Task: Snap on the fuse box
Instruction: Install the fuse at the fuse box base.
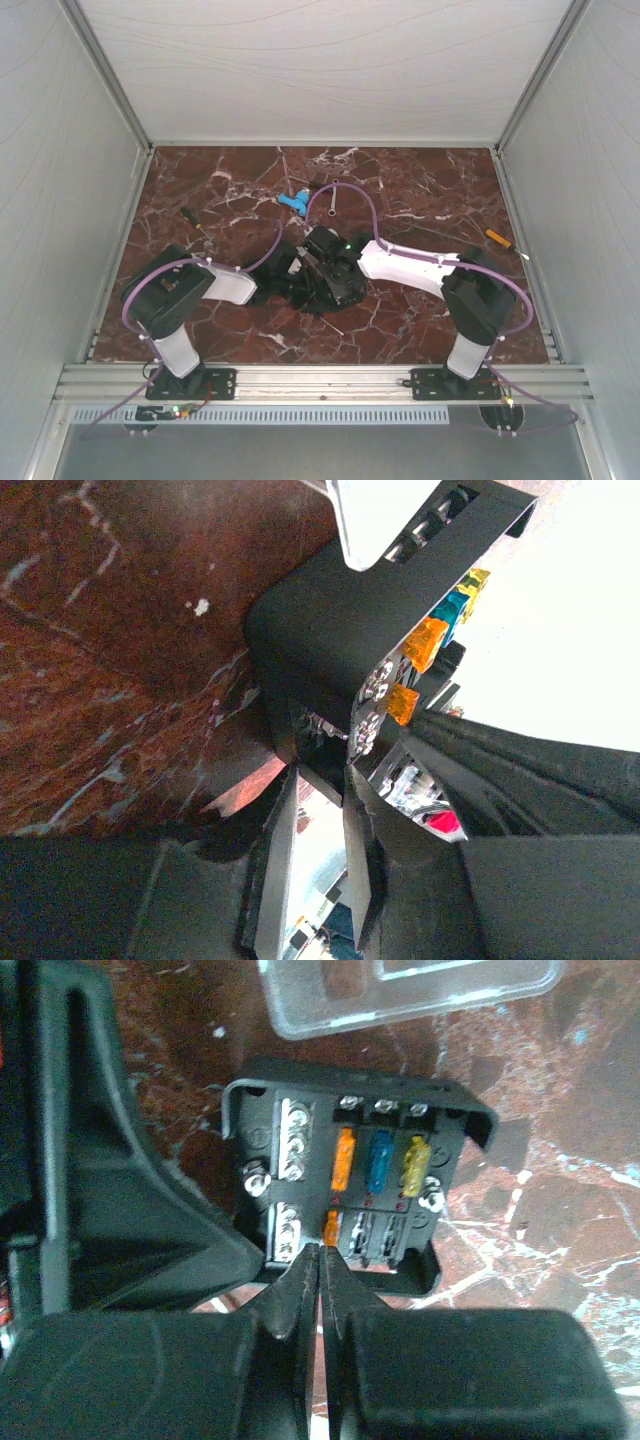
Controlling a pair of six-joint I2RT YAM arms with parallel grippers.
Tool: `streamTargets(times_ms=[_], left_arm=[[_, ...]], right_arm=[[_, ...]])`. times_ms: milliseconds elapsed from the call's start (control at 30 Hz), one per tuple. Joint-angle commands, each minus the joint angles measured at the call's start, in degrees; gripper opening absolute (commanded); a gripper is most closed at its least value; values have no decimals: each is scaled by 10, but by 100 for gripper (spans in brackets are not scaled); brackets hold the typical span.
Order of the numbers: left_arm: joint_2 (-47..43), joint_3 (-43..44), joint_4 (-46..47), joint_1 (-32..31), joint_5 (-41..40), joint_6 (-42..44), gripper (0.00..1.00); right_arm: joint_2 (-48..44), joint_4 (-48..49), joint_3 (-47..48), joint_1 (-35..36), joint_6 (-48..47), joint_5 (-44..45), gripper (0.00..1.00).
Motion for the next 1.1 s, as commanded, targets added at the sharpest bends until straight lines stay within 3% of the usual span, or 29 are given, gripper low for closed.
streamTargets(times_ms=[0, 733, 1067], left_arm=[[-13, 9, 3, -2, -13, 1, 24], [-16, 8, -1, -3, -16, -1, 24], [-15, 6, 0, -2, -19, 0, 24]], right_arm=[[-39, 8, -10, 3, 13, -9, 0], [-6, 41, -53, -7, 32, -23, 0], [94, 54, -65, -5, 22, -7, 0]])
